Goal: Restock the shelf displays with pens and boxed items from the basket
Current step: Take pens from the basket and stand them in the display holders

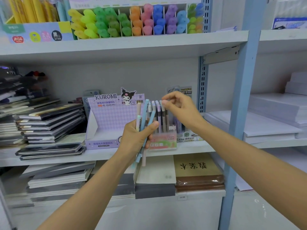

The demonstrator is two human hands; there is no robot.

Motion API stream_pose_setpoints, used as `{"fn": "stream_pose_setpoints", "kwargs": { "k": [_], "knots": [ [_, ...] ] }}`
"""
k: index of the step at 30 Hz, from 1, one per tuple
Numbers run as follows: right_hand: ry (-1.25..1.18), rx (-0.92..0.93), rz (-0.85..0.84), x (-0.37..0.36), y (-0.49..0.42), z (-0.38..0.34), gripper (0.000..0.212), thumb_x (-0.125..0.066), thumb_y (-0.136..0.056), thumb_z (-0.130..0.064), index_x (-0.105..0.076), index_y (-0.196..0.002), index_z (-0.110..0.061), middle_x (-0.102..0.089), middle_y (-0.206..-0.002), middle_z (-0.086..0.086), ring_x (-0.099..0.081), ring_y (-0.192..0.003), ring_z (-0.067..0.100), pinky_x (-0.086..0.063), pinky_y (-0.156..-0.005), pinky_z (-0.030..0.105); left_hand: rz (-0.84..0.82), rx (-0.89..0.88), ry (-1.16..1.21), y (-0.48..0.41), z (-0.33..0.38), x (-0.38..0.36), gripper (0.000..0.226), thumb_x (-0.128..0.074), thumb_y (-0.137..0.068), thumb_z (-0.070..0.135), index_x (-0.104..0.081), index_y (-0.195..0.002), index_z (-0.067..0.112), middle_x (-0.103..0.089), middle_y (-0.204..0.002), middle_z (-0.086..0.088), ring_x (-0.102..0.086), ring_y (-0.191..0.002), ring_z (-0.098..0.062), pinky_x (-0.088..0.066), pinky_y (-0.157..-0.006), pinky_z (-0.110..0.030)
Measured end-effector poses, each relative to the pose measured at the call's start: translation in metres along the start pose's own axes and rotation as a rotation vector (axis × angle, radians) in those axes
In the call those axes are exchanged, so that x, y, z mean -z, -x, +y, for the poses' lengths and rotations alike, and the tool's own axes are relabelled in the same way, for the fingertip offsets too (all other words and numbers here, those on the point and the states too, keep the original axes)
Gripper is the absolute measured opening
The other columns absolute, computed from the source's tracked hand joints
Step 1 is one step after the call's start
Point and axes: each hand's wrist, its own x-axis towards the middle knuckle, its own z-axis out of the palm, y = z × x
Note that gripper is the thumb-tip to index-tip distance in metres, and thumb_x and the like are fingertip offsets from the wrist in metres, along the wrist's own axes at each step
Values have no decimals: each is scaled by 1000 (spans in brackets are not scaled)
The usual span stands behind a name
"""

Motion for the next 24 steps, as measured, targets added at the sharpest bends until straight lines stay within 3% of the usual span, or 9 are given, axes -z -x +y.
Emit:
{"fn": "stream_pose_setpoints", "kwargs": {
  "k": [4, 9, 12, 16, 20, 22, 24],
  "knots": [
    [-144, -133, -309, -1, 12, -11, 18, -64, -92, -28, -70, -101, -14, -64, -76, -5, -45, -53, 1, -38, -47, 13, -49, -22, -2, 4, 4, -7, 21, -72, -85, 25, -62, -69, 17, -55, -52, -1, -46, -37, -10, -42, -39, -19],
    [-455, -217, -25, 19, 6, -14, 8, -56, -96, -10, -63, -92, -6, -62, -67, 3, -49, -49, 8, -40, -43, 16, -70, 68, 65, 5, 12, 3, 22, -74, -75, 33, -68, -83, 14, -57, -53, 0, -42, -33, -10, -32, -35, -14],
    [-484, -224, 2, 32, 7, -9, 8, -55, -95, -6, -61, -90, -4, -64, -67, 6, -50, -48, 10, -42, -43, 17, 35, 76, 124, 5, 14, 13, 16, -75, -77, 28, -68, -74, 15, -52, -55, -2, -39, -33, -10, -28, -35, -14],
    [-358, -269, -332, 37, 21, -1, 2, -61, -91, -8, -60, -90, -6, -71, -79, 10, -58, -58, 14, -50, -53, 19, 228, 64, 268, 3, 18, 14, 21, -76, -78, 30, -65, -67, 17, -53, -53, 3, -38, -32, -8, -26, -33, -14],
    [-250, -221, -697, 27, 38, 0, 4, -66, -90, -16, -66, -91, -12, -73, -90, 10, -67, -80, 20, -56, -75, 27, 237, 35, 290, 2, 22, 5, 18, -76, -80, 31, -66, -71, 19, -47, -51, 6, -33, -34, -9, -25, -33, -16],
    [-216, -138, -628, 20, 39, -6, 11, -62, -93, -20, -69, -96, -12, -73, -86, 2, -67, -78, 15, -55, -74, 25, 196, 27, 207, 4, 21, 0, 21, -77, -80, 30, -63, -67, 21, -42, -48, 6, -31, -35, -10, -27, -34, -17],
    [-212, -71, -411, 14, 35, -17, 17, -58, -96, -23, -68, -104, -11, -72, -84, 0, -65, -72, 14, -55, -68, 24, 131, -4, 133, 6, 22, -6, 18, -75, -82, 28, -65, -72, 18, -43, -45, 7, -33, -34, -9, -29, -34, -17]
  ]
}}
